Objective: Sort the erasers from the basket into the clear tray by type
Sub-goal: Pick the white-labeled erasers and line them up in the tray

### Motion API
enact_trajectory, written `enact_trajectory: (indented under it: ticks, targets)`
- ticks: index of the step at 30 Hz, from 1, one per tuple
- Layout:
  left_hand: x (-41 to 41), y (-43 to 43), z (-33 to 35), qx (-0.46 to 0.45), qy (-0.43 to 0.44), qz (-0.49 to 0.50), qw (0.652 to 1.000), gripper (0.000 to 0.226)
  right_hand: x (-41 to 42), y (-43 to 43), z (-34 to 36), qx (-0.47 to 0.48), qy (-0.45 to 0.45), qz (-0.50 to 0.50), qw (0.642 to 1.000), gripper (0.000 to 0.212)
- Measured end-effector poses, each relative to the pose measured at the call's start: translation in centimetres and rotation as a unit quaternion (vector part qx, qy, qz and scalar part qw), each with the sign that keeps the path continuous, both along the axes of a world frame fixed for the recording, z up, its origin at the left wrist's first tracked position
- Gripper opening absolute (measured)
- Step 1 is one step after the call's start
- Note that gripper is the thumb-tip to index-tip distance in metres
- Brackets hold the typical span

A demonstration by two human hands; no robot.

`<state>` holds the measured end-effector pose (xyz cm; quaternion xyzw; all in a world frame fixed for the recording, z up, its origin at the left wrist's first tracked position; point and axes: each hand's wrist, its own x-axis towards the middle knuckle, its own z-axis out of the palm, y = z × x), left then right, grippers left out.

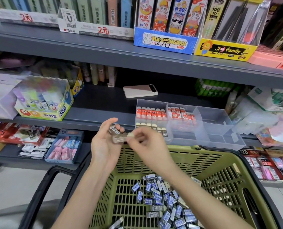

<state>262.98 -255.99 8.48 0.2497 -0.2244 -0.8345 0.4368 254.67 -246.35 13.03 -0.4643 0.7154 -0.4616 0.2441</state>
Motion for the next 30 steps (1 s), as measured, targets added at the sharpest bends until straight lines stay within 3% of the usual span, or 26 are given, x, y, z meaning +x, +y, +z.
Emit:
enact_trajectory:
  ticks: [3,5,9,13,16,19,23,28,30]
  targets:
    - [0.0,0.2,0.0,-0.009,-0.004,-0.025,1.0,0.026,-4.1,0.9,1.6,-0.062,-0.052,-0.029,0.996,0.007]
    - [-0.1,0.2,-0.2,0.001,-0.007,-0.026,1.0,0.033,-7.5,1.3,2.4,-0.062,-0.025,-0.059,0.996,0.007]
    - [-0.5,0.1,-0.2,0.024,-0.017,-0.005,1.0,0.033,-11.5,0.6,1.9,0.029,0.071,-0.1,0.992,0.009]
    - [-0.4,-0.1,-0.4,0.02,-0.019,0.0,1.0,0.024,-11.7,-0.3,0.0,0.099,0.071,-0.073,0.99,0.016]
    - [-0.4,-0.2,-0.4,0.007,-0.012,-0.014,1.0,0.018,-11.5,-0.6,-0.9,0.113,0.1,-0.078,0.985,0.002]
    - [-0.3,-0.1,-0.5,-0.004,-0.004,-0.027,1.0,0.013,-11.1,-0.8,-1.3,0.11,0.2,-0.11,0.967,0.017]
    - [-0.2,-0.1,-0.5,-0.034,-0.015,-0.041,0.998,0.02,-10.2,-1.0,-2.0,0.122,0.422,-0.096,0.893,0.014]
    - [0.2,0.0,-0.4,-0.099,-0.067,-0.058,0.991,0.021,-10.5,-0.9,-1.8,0.141,0.396,-0.069,0.905,0.015]
    - [0.2,0.1,-0.2,-0.111,-0.084,-0.062,0.988,0.021,-10.5,-0.6,-1.4,0.152,0.421,-0.062,0.892,0.016]
